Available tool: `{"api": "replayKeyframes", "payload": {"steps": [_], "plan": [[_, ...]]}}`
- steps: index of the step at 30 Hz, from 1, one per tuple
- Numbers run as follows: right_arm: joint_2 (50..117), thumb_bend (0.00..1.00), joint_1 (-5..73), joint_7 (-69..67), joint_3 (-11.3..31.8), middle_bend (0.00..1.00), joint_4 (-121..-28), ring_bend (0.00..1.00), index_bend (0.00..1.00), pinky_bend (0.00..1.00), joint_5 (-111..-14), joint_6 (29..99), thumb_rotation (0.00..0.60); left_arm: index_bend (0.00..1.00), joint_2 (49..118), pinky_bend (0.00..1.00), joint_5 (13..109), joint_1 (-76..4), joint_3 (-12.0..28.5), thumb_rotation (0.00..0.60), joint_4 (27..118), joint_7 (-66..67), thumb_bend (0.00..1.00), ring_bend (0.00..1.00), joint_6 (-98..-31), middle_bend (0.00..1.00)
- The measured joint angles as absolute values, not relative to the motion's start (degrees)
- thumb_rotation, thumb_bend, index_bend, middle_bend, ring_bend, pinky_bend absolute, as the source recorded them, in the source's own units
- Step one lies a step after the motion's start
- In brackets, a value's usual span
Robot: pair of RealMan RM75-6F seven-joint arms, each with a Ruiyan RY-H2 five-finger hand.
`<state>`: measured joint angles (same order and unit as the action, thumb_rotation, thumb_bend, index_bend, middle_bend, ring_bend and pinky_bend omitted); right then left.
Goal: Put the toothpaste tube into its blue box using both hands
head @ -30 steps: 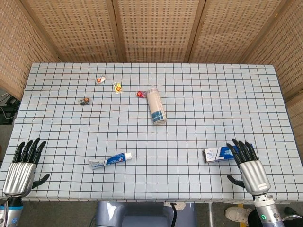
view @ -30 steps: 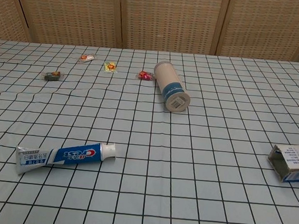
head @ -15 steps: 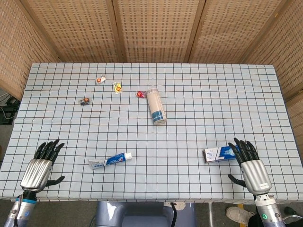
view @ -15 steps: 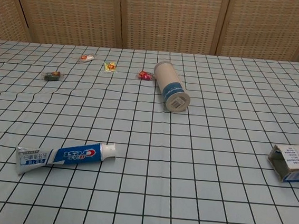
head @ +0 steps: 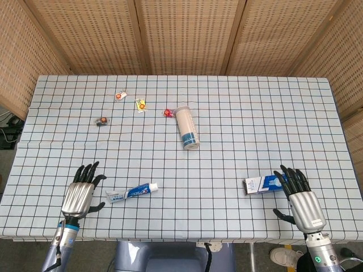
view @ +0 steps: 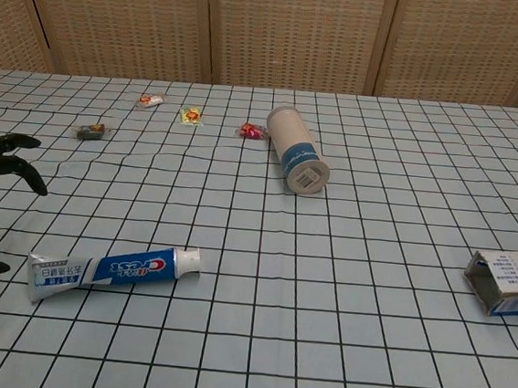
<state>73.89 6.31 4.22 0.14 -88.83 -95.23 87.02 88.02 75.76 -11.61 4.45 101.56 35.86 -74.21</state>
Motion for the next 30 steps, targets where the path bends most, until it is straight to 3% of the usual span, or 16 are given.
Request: {"api": "replayKeyframes", "payload": {"steps": [25, 30], "plan": [[73.9, 0.15, 6.3, 3.6, 0.3, 0.00, -88.7, 0.00, 0.09, 0.00, -95.2, 87.3, 0.600, 0.34, 98.5, 0.00, 64.1, -17.2, 5.6, 0.600, 98.2, 41.9, 0.18, 0.01, -72.1, 0.01], [73.9, 0.15, 6.2, 3.6, 0.3, 0.00, -88.6, 0.00, 0.09, 0.00, -95.3, 87.5, 0.600, 0.37, 100.1, 0.00, 63.9, -18.0, 5.6, 0.600, 96.1, 41.8, 0.23, 0.02, -72.5, 0.03]]}}
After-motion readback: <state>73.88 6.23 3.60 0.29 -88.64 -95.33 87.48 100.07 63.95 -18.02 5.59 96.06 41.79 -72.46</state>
